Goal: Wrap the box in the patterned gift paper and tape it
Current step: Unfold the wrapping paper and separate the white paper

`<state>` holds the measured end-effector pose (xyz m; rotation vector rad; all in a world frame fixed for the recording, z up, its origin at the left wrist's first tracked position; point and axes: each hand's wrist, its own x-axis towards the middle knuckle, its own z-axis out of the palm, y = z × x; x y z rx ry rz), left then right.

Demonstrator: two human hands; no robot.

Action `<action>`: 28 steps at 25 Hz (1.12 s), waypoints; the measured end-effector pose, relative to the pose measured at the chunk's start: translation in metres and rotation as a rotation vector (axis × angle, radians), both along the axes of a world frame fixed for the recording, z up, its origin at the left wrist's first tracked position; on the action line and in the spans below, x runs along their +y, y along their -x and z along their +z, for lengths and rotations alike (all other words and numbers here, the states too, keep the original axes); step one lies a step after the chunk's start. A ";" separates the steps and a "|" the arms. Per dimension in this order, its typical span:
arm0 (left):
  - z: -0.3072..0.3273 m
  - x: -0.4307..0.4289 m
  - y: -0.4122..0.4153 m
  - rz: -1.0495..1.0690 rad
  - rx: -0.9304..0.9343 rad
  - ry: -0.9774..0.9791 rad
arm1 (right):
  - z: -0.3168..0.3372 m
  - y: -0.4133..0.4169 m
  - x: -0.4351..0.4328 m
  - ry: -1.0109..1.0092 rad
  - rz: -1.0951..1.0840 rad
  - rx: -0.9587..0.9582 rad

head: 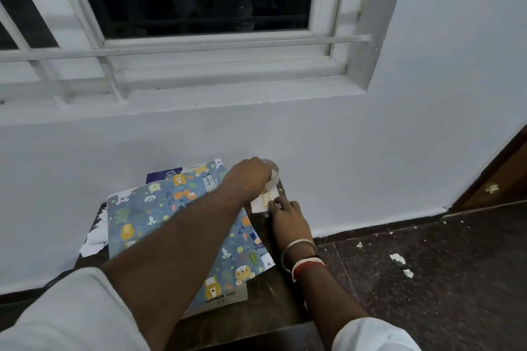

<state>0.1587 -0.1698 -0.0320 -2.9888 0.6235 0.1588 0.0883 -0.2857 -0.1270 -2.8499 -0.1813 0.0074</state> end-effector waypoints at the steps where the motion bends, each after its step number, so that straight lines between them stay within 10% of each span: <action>1: -0.003 -0.002 0.001 0.004 0.013 -0.012 | -0.003 0.001 -0.002 -0.028 -0.005 0.002; 9: -0.012 -0.002 -0.001 0.014 0.192 0.012 | -0.008 0.008 -0.001 -0.265 -0.123 -0.023; 20: 0.052 0.056 0.059 0.029 -0.033 0.350 | 0.011 0.047 0.006 -0.378 -0.227 -0.008; 26: 0.029 0.149 0.159 0.485 -0.456 0.810 | 0.062 0.106 0.033 -1.275 -0.373 0.276; 28: 0.004 0.181 0.198 0.829 -0.225 1.139 | 0.074 0.126 0.043 -1.433 -0.440 0.405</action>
